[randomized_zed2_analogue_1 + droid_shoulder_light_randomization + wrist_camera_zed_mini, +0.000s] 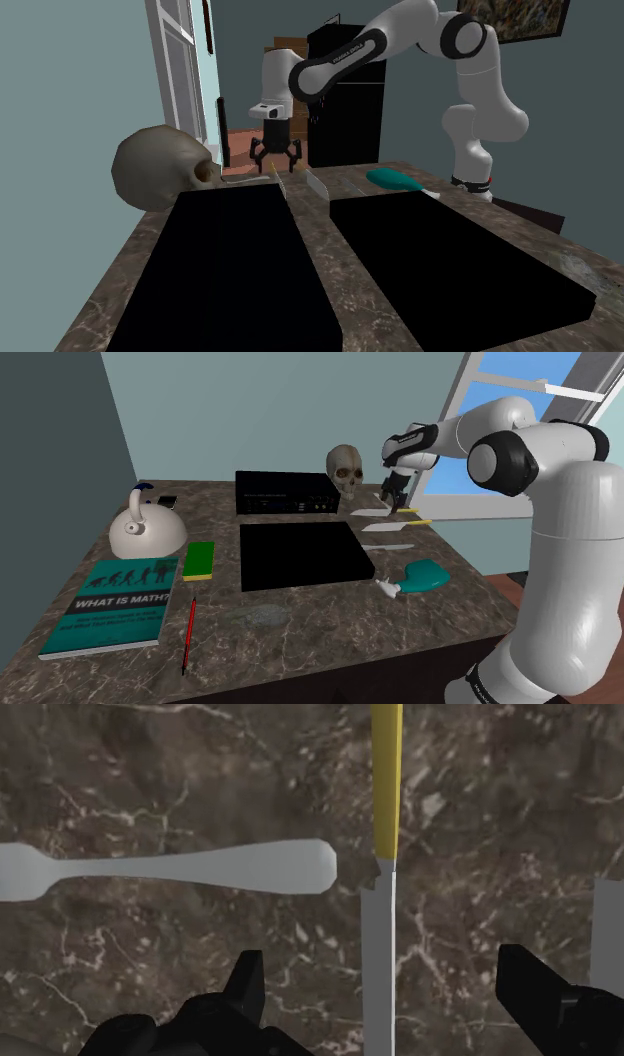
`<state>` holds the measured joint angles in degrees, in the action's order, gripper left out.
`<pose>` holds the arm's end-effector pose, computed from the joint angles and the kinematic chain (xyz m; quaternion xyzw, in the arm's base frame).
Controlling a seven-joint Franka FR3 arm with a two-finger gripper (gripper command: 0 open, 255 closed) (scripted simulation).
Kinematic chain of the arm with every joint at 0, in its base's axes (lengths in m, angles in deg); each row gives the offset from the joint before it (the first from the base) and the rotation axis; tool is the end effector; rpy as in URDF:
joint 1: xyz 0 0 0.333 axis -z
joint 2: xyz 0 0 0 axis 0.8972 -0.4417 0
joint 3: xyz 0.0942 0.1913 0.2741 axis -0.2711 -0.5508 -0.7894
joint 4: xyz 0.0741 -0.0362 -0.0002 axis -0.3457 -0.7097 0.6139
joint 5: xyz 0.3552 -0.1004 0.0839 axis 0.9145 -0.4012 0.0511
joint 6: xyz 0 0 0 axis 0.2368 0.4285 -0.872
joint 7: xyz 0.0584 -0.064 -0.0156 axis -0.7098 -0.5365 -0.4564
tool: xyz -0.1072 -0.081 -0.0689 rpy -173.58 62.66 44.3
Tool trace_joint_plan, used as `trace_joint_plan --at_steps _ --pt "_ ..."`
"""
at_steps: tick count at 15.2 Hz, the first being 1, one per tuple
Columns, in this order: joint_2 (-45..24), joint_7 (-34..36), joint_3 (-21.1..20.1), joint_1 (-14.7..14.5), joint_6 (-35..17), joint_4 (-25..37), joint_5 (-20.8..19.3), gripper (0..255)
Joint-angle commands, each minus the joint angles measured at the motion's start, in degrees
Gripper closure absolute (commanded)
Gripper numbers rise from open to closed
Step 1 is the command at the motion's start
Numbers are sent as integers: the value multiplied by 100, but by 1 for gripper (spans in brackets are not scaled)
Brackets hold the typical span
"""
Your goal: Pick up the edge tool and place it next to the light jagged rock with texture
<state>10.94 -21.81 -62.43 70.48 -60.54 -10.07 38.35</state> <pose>0.5888 -0.3312 0.3504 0.8460 0.5322 0.0212 0.0257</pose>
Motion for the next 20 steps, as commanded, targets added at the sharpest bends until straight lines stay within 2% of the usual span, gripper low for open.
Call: trace_joint_plan --at_steps 1,4,12,13,20 --pt "-110 -48 -36 33 -105 0 59 0" --pt "-261 -100 -87 67 -301 -58 145 0" --pt "-261 -99 -87 67 -300 -57 144 0" --pt "-261 -99 -87 67 -300 -57 144 255" --pt "-260 -100 -87 67 -301 -59 144 255"
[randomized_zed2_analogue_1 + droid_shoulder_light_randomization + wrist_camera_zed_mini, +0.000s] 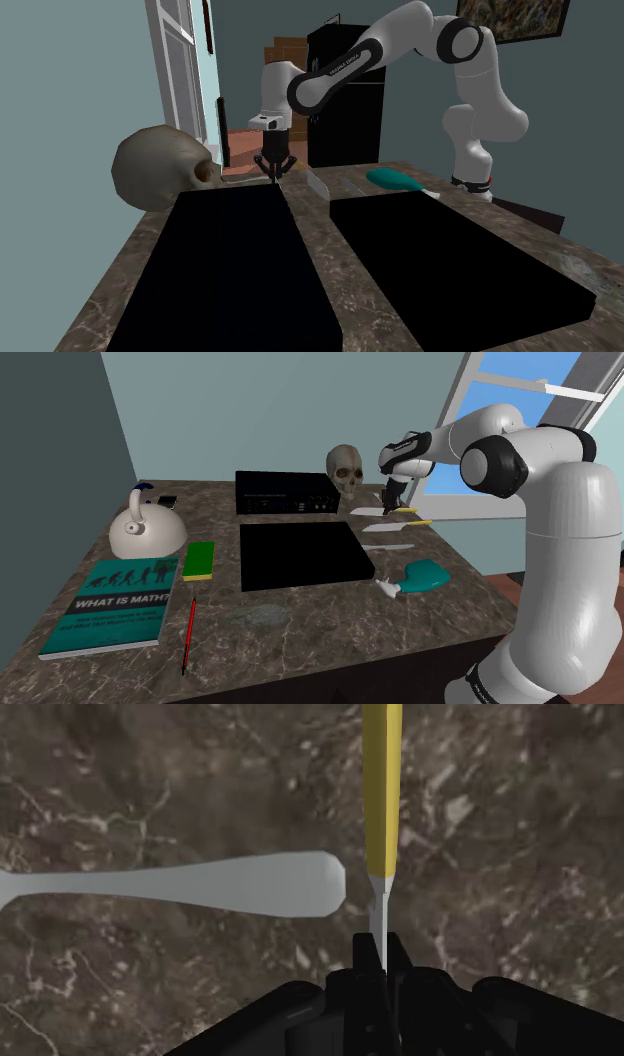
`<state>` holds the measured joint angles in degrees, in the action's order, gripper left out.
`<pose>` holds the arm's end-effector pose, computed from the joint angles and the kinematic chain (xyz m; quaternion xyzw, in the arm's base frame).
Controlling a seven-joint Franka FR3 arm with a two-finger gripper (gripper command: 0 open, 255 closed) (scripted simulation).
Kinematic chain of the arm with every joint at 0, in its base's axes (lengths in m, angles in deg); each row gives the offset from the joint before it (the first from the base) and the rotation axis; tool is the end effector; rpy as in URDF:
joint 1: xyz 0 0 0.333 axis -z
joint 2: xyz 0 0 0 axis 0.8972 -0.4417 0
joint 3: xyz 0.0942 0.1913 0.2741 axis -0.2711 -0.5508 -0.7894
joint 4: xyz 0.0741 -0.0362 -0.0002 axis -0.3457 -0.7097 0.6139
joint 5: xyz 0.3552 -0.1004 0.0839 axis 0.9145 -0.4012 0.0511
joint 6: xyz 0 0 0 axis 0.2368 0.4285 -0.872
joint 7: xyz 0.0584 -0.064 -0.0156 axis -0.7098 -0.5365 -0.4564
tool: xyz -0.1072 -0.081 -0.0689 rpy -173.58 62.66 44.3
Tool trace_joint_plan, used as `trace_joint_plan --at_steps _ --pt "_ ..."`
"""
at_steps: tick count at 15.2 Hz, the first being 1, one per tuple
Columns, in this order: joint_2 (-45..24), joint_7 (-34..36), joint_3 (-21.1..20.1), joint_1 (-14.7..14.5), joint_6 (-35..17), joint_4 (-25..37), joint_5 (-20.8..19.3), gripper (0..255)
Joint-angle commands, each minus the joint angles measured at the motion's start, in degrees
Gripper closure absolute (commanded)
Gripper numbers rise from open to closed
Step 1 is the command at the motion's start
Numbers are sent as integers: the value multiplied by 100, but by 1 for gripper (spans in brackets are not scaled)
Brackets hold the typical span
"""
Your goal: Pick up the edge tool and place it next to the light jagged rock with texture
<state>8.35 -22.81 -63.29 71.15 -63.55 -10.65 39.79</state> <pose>0.5935 -0.3333 0.3209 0.8453 0.5332 0.0216 0.0261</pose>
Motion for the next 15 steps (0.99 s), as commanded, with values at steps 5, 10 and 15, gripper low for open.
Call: trace_joint_plan --at_steps 5,10,15 --pt "107 44 39 -23 176 76 -66 255" --pt "271 113 98 -53 478 231 -169 255" --pt "410 176 146 -71 794 423 -260 255"
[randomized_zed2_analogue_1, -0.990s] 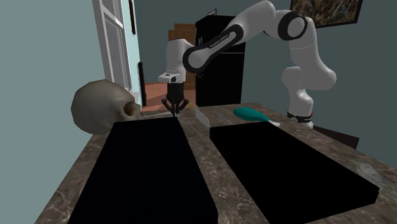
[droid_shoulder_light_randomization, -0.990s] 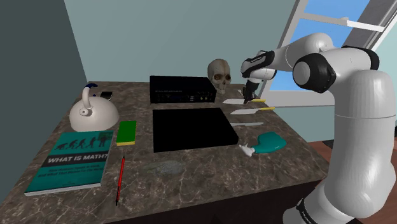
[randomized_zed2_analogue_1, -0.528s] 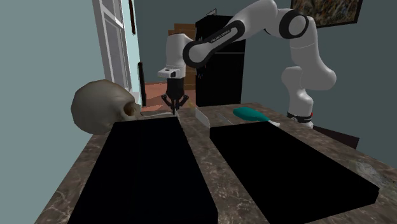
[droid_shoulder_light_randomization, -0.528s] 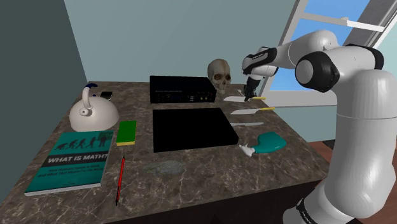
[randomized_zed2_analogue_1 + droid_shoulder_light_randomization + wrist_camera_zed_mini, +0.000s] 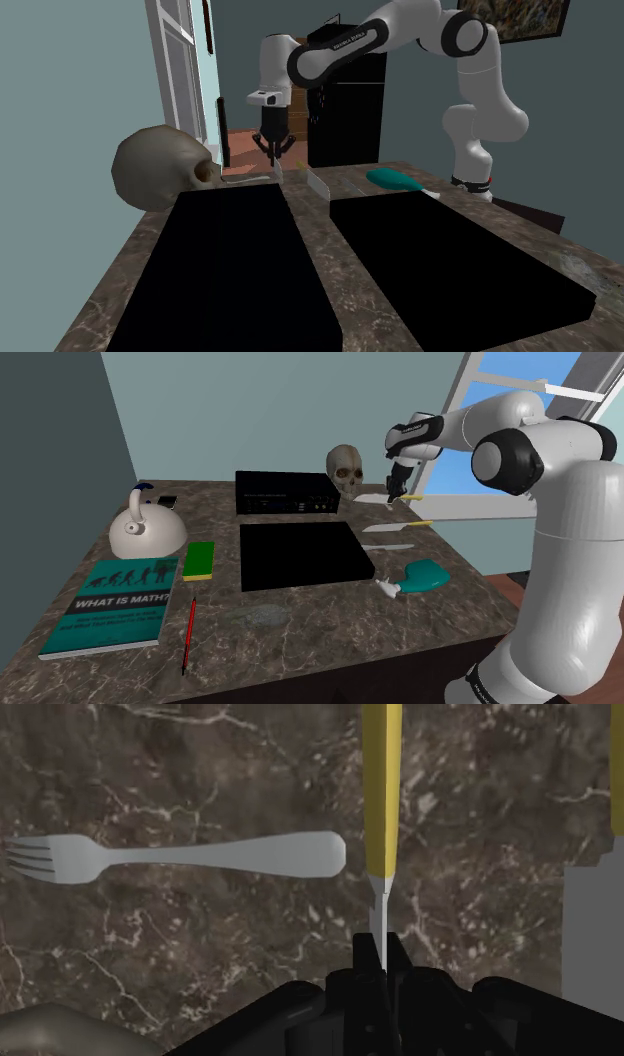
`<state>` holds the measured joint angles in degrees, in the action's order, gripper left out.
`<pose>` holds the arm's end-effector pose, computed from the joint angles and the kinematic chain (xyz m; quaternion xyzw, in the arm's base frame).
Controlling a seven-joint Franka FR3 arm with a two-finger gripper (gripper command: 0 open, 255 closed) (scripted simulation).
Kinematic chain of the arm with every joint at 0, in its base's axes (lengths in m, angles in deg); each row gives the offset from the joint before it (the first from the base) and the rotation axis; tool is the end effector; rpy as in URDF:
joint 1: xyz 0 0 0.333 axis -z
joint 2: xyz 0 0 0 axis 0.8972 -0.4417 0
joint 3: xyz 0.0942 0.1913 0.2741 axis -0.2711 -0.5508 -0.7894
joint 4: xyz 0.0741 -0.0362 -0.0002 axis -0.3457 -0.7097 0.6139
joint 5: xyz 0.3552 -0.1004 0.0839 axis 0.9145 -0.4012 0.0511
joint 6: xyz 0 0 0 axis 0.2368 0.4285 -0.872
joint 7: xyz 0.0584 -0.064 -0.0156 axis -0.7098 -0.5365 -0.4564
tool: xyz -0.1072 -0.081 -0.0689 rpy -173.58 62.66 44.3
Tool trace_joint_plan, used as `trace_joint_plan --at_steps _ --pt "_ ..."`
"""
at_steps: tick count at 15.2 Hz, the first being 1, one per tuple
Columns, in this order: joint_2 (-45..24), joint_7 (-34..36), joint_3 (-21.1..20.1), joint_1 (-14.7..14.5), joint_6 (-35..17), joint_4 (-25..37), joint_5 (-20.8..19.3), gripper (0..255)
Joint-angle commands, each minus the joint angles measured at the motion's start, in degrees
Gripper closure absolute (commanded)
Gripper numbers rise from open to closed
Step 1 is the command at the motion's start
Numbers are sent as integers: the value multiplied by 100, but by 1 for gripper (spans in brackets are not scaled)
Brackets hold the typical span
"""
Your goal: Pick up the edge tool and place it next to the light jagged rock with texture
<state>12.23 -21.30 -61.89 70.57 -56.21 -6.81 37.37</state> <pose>0.5901 -0.3337 0.3839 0.8453 0.5332 0.0217 0.0260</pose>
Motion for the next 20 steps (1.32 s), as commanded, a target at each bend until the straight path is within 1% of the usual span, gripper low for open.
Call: trace_joint_plan --at_steps 1,9,12,15,20 --pt "47 37 14 -16 125 82 -35 255" --pt "204 120 69 -17 661 482 -144 255" --pt "882 442 113 -431 334 -443 -460 255" --pt "1526 843 104 -781 79 -1248 -809 255" --pt "2536 1631 -62 -1197 -200 -2395 -1401 255"
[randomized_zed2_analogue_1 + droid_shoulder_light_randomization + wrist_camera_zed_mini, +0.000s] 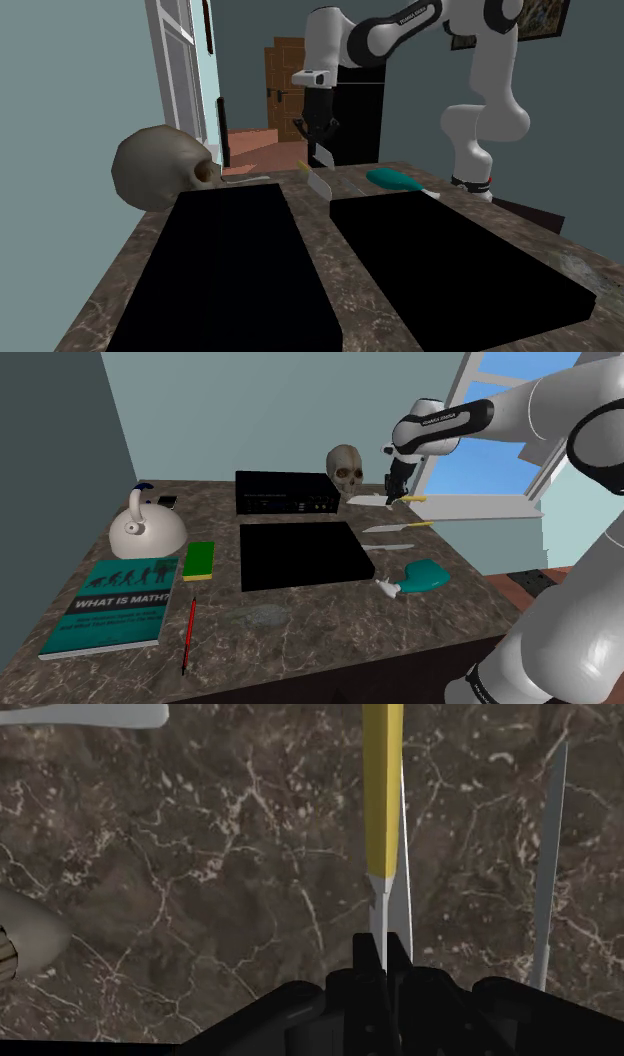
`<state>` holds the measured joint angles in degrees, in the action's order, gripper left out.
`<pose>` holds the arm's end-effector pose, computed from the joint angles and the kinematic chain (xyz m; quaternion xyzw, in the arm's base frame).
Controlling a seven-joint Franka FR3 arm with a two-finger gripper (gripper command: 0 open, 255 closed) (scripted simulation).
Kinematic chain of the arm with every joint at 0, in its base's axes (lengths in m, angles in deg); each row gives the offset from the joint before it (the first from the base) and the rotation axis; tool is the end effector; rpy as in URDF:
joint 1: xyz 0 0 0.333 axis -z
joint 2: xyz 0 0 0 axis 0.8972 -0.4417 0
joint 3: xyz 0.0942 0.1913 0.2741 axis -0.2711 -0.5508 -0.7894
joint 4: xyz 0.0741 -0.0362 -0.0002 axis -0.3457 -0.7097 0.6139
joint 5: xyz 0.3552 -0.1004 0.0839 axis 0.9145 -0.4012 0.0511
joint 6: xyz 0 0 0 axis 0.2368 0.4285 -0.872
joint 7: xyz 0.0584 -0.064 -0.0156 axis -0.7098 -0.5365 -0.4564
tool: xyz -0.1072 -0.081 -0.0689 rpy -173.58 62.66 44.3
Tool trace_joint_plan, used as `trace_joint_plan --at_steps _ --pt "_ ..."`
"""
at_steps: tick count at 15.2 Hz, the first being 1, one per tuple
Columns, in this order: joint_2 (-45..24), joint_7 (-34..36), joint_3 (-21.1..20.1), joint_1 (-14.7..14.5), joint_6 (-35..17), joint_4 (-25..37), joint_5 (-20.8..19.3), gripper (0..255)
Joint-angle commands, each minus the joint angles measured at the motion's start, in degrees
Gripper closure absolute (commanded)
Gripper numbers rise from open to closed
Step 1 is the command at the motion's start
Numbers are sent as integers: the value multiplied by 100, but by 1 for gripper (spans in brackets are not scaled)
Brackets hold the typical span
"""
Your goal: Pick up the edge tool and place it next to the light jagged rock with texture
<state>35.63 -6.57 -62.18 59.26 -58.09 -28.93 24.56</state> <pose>0.5159 -0.2151 0.4379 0.8451 0.5336 0.0218 0.0256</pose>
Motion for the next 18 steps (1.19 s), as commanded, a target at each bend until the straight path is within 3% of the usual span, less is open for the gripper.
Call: trace_joint_plan --at_steps 1,9,18 --pt "387 323 -90 -124 -46 -388 -229 255" --pt "1741 1625 -744 -414 -139 -1780 -835 255" --pt "2905 2953 -1690 -736 -1 -2879 -883 255"
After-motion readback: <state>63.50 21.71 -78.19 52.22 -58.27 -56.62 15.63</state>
